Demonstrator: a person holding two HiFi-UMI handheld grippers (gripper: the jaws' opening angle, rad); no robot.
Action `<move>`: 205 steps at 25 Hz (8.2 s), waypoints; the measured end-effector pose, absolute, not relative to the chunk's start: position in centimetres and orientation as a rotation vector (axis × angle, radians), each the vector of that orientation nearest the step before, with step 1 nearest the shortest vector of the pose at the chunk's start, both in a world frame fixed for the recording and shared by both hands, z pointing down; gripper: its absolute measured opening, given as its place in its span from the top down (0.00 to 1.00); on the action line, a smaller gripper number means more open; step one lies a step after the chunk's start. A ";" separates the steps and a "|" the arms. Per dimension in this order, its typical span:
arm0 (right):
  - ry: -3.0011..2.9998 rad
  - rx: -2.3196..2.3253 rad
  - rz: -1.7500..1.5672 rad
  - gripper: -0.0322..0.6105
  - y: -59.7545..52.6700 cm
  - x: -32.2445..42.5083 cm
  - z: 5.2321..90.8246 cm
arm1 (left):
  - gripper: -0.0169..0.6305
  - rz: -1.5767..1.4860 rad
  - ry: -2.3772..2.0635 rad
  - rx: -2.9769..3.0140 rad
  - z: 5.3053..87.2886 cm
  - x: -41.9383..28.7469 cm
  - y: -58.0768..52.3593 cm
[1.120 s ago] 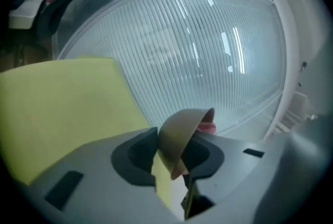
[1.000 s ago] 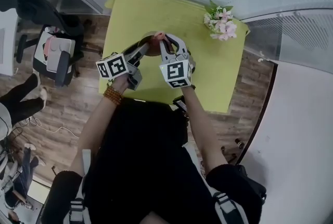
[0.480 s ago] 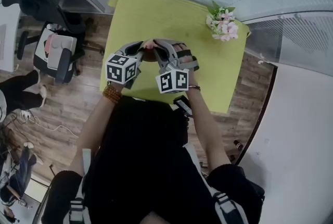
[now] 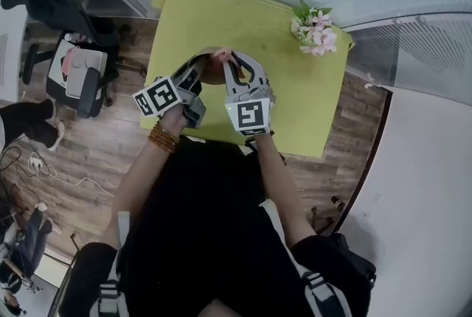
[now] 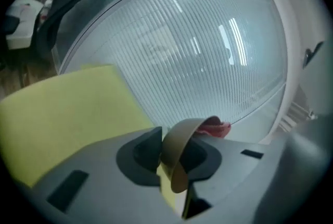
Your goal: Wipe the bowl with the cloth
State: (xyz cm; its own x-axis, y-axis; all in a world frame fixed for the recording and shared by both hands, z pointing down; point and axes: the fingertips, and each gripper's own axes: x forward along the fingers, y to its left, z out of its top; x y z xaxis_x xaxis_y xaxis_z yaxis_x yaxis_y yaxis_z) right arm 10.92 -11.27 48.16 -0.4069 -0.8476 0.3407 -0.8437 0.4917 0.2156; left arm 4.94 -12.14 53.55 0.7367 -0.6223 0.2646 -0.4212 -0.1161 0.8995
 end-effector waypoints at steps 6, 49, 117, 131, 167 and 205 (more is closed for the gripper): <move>-2.189 1.027 -0.119 0.92 -11.0 11.1 52.6 | 0.83 0.149 -0.681 1.811 57.3 7.0 -9.8; -2.132 1.304 -0.273 0.91 -11.6 11.2 48.5 | 0.88 -0.063 -0.831 1.817 53.7 6.2 -12.2; -2.443 1.530 0.370 0.91 -9.9 11.5 47.3 | 0.88 -0.368 -0.964 1.625 51.7 3.5 -10.8; -2.181 1.067 -0.266 0.92 -8.3 13.9 47.5 | 0.91 0.435 -0.703 2.217 53.8 10.6 -8.1; -2.165 1.421 -0.556 0.92 -10.8 9.9 36.0 | 0.93 -0.286 -0.739 1.941 43.5 5.4 -13.0; -2.098 2.050 0.004 0.92 -6.1 9.2 39.5 | 0.87 -0.378 -0.291 1.680 45.6 2.7 -7.4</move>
